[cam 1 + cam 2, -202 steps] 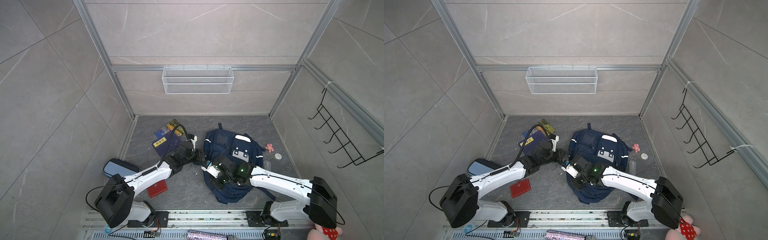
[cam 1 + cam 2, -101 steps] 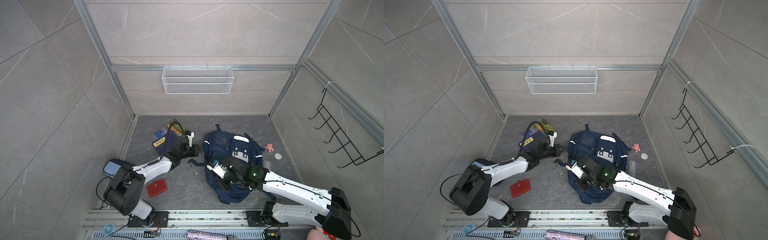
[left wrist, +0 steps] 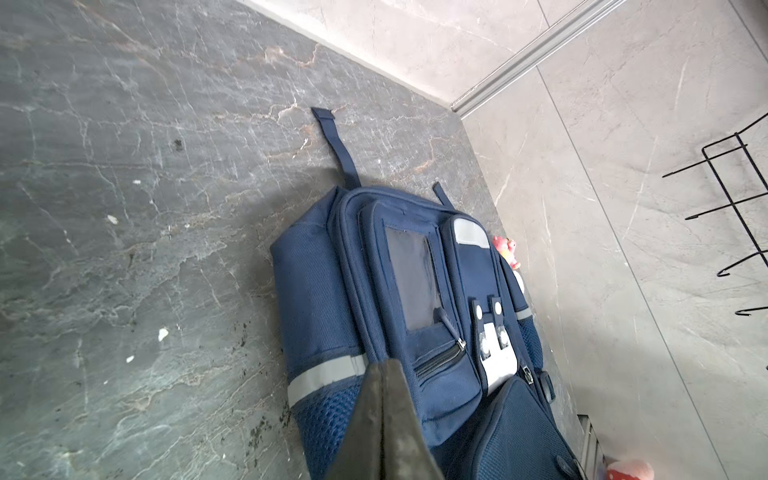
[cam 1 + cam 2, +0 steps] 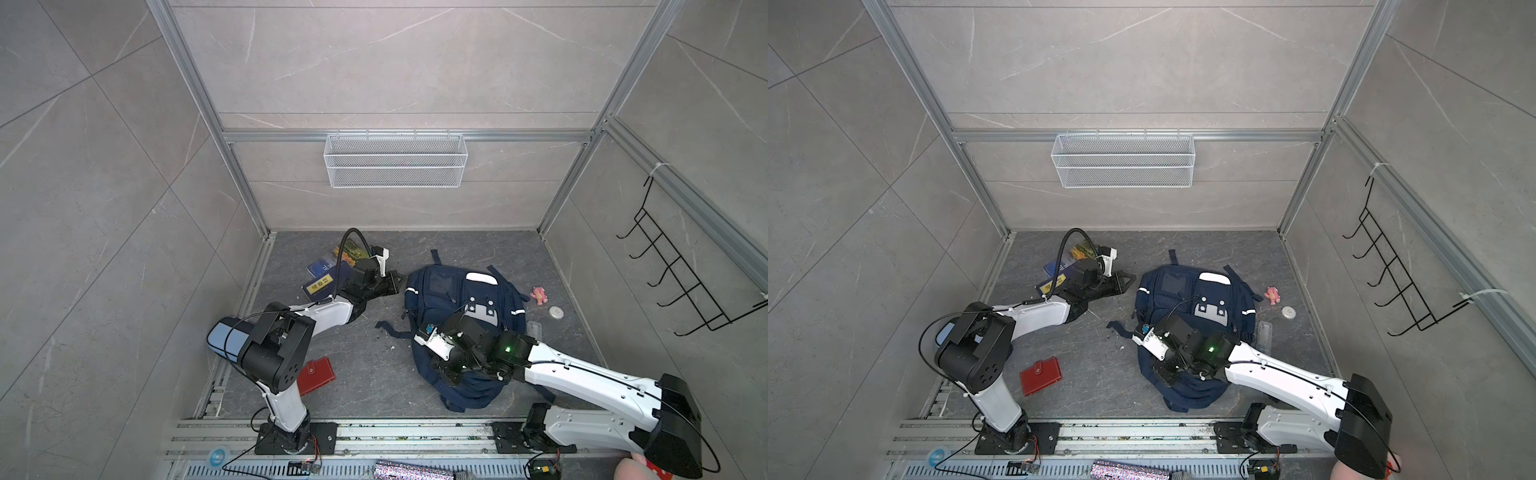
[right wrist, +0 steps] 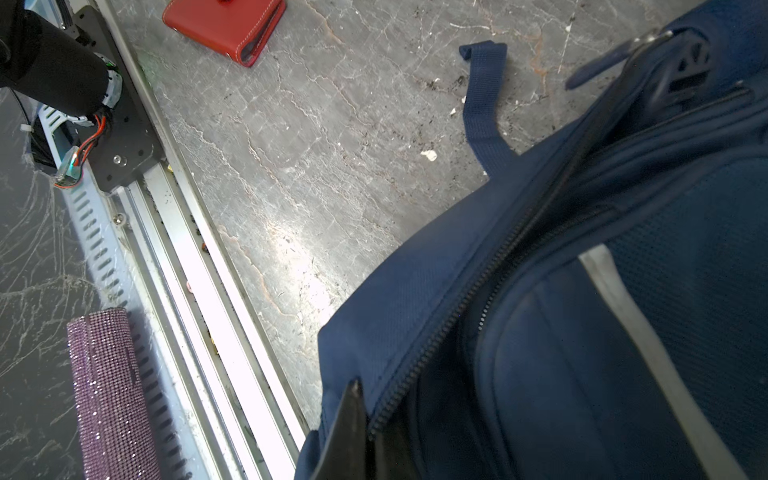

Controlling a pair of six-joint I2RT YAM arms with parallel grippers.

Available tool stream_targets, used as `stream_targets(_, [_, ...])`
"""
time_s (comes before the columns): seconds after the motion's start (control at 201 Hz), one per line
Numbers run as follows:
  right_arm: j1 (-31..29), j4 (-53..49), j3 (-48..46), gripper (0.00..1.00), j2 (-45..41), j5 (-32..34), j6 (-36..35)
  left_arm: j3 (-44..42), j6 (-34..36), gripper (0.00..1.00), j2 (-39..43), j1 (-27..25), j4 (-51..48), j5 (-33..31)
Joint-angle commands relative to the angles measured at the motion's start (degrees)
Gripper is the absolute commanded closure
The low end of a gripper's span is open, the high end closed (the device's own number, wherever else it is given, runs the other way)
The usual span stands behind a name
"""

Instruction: Pack the student bag

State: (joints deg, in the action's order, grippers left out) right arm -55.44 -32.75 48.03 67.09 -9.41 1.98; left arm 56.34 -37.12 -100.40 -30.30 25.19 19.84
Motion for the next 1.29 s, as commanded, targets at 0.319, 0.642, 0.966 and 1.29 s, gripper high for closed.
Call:
stream_targets(0.319, [11.8, -12.6, 17.4, 0.28, 1.9, 2.7, 3.6, -10.1, 4.7, 0.37, 26.3, -4.9, -29.6, -4.4])
stream_targets(0.642, [19.7, -20.0, 19.3, 0.23, 8.9, 6.8, 12.1, -14.7, -9.2, 0.23, 22.2, -20.5, -35.3, -13.1])
stream_targets(0.966, [27.9, -17.1, 16.9, 0.22, 12.2, 6.9, 13.3, -10.3, -18.1, 0.31, 11.0, -23.7, -33.7, -20.6])
stream_targets(1.29, [31.2, -16.6, 22.0, 0.22, 13.3, 7.6, 8.8, -4.2, -19.3, 1.0, 3.6, -23.1, -29.5, -21.4])
